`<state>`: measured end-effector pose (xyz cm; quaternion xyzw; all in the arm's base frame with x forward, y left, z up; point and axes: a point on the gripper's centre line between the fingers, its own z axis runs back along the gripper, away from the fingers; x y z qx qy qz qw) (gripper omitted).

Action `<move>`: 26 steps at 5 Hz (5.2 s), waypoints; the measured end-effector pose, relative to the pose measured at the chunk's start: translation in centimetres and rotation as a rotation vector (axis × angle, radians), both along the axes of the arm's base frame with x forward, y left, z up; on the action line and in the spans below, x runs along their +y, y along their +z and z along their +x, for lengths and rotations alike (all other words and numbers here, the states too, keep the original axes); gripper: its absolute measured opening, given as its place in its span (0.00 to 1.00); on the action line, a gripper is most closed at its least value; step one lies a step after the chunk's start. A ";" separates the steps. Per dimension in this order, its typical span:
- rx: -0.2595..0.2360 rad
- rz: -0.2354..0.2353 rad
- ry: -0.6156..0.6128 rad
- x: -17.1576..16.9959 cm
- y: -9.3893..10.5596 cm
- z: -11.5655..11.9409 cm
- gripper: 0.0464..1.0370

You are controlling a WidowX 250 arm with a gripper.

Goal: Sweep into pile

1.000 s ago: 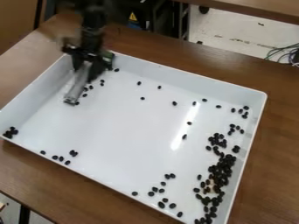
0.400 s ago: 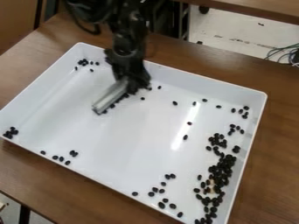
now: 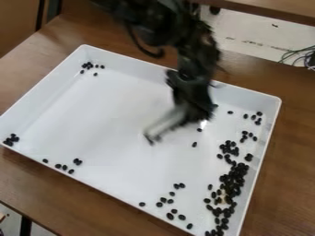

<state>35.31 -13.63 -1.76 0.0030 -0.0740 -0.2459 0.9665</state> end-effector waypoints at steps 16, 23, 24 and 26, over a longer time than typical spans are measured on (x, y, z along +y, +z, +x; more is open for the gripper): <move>-0.033 0.098 0.434 2.3 0.0 -8.1 0.32; 0.068 -0.053 0.926 14.0 1.1 -2.5 0.33; 0.073 -0.053 0.918 15.3 0.8 -2.4 0.44; 0.109 -0.055 0.896 15.6 1.1 -3.1 0.89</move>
